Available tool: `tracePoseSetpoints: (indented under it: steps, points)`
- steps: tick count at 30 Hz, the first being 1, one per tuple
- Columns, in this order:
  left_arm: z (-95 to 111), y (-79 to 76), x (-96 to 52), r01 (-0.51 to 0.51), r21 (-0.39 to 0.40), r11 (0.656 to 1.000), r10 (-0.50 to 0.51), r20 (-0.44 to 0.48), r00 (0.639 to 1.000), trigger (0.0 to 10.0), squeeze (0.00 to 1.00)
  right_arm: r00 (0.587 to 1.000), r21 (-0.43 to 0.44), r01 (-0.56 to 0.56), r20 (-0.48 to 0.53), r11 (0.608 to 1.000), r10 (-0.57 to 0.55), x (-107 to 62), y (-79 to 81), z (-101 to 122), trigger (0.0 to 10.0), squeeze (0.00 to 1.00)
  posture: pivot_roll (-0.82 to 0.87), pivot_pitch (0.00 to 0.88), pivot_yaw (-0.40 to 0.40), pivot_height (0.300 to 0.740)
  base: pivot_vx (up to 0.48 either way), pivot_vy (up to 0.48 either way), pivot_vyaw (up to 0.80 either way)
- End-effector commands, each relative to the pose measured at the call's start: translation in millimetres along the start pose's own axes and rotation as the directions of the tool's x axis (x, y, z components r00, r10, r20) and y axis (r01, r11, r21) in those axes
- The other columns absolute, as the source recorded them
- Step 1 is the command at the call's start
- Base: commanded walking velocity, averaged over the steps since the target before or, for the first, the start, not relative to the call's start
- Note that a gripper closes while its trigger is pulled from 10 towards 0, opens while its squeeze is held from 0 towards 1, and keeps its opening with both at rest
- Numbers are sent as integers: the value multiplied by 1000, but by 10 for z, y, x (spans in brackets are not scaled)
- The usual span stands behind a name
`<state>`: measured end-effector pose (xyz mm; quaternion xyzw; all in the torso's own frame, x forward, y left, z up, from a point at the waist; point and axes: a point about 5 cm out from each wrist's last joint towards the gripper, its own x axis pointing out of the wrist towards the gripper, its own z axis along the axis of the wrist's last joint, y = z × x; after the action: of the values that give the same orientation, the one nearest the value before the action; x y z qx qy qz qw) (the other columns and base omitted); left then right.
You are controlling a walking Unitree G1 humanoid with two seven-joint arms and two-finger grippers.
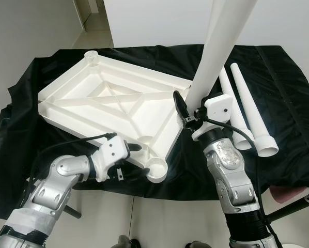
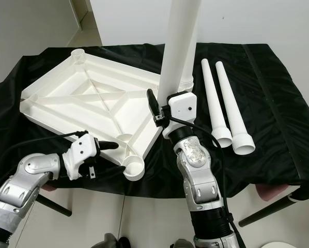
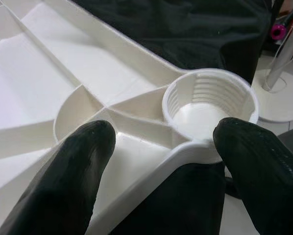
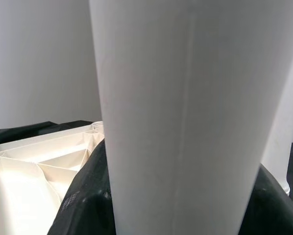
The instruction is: Building children table
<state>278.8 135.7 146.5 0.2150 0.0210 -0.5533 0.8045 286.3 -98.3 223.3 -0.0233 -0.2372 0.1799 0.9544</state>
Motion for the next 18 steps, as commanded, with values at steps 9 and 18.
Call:
tracePoseSetpoints:
  steps: [9,18]
  points:
    - [-229,164,-179,-61,18,998,63,-123,990,10000,0,1000,-4,1,6,1000,-1,-22,-8,-1,10000,0,-158,93,101,740,0,0,0]
    - [-230,207,-129,-68,4,998,68,-123,990,10000,0,1000,-6,2,6,1000,-2,-15,-10,2,10000,0,-160,99,102,740,0,0,0]
